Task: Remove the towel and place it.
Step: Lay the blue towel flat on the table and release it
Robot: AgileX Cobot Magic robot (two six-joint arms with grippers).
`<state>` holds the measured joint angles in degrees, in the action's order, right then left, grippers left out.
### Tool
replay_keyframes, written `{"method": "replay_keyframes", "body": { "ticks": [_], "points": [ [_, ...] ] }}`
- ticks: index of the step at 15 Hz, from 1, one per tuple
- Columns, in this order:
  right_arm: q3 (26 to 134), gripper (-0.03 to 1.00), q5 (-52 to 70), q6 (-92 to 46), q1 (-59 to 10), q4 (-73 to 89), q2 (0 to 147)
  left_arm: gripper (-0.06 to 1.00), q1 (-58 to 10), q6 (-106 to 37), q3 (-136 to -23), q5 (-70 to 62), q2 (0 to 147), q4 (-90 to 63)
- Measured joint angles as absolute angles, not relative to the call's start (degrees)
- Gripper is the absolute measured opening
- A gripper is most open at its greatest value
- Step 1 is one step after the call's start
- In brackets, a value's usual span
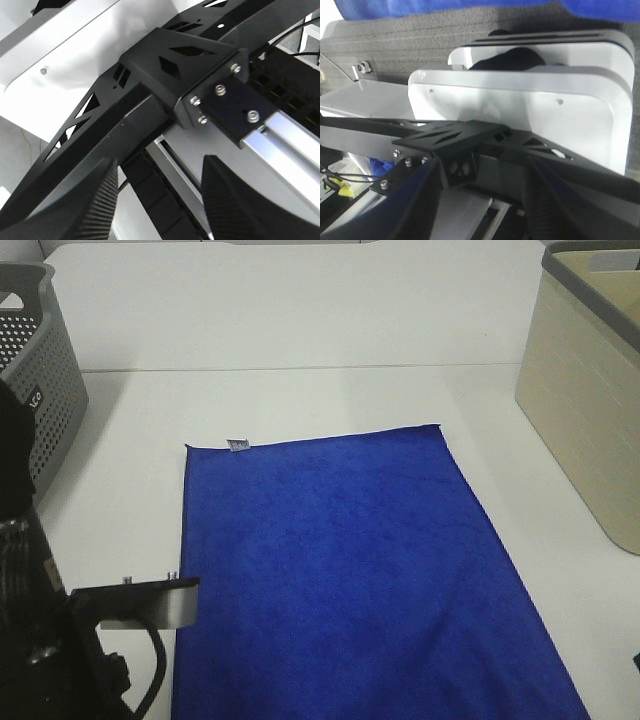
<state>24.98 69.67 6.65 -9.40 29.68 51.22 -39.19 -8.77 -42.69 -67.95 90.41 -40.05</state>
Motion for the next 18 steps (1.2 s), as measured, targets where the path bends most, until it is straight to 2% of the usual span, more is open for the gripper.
{"method": "replay_keyframes", "body": {
  "ticks": [3,7,11,14,18],
  "points": [
    [29.6,0.53,69.7,6.6,-9.4,27.4,51.2,0.48,-39.2,-7.0,-46.8,-68.9,90.4,-38.1],
    [40.3,0.53,69.7,6.6,-9.4,18.6,55.4,0.48,-37.5,0.0,-55.2,-69.3,90.4,-24.5],
    [53.5,0.53,69.7,6.4,-9.4,10.3,68.2,0.48,-28.4,2.5,-67.1,-69.3,90.5,-15.6],
    [68.5,0.53,69.7,2.5,-9.4,6.6,80.7,0.54,-20.1,2.6,-77.2,-69.4,91.5,-12.7],
    [88.2,0.53,69.7,0.4,-9.4,6.2,96.4,0.55,-17.5,6.5,-88.5,-69.4,99.7,-6.7]
  ]
}}
